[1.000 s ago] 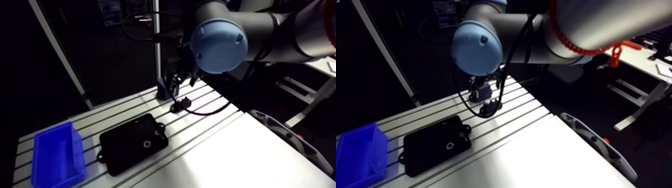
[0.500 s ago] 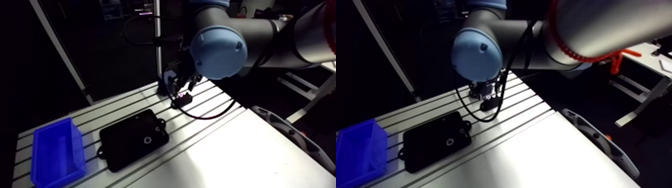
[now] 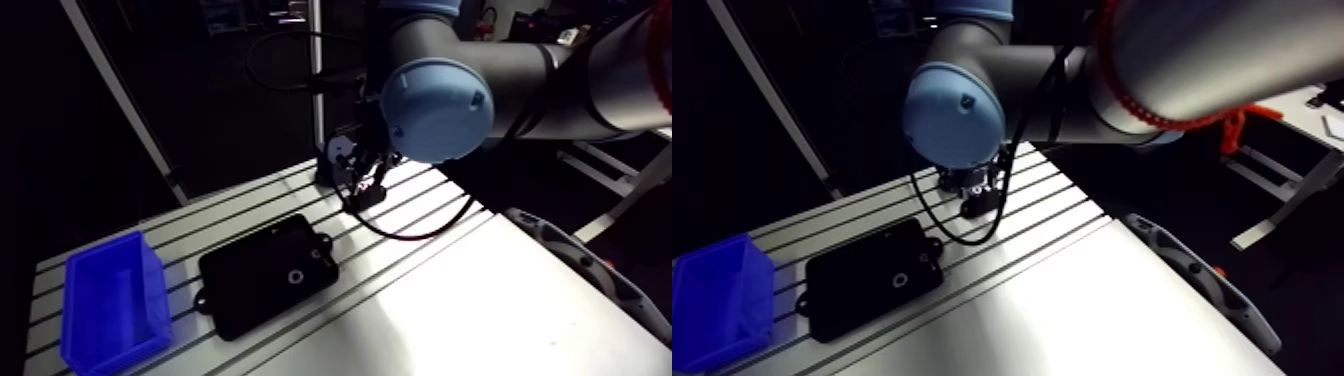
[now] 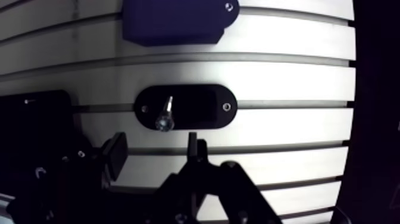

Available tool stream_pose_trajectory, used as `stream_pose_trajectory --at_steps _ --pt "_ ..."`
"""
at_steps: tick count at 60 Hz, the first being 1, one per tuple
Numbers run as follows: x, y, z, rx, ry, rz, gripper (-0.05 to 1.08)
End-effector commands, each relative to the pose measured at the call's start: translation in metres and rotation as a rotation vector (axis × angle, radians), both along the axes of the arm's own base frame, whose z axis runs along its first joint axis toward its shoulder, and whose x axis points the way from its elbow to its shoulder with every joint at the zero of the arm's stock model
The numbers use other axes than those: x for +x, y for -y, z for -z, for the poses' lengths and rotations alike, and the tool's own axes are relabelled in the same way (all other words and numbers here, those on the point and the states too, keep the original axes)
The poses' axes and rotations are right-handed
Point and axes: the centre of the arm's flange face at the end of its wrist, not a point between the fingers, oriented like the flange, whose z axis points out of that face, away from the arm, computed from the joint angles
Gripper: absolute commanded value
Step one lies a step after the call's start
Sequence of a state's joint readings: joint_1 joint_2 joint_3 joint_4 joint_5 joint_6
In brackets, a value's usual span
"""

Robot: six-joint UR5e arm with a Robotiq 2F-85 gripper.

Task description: Pick up the M10 bolt and insert it into the hole until fully seated.

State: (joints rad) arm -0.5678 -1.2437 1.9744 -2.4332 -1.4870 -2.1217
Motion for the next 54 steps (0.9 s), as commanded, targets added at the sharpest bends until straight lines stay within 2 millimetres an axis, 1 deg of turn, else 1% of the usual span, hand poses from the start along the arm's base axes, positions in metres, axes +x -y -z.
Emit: stream_pose_trajectory --at_steps 1,20,46,54 --pt "-0.0009 0.0007 0.0022 -0.003 0.002 0.0 0.41" --pt "-0.0048 0.0018 0.008 0.003 -0.005 -0.007 0.41" --pt "-0.0073 0.0014 0.0097 0.001 -0.005 0.005 0.41" --pt "-0.0076 0.001 0.0092 0.003 -0.005 0.005 0.43"
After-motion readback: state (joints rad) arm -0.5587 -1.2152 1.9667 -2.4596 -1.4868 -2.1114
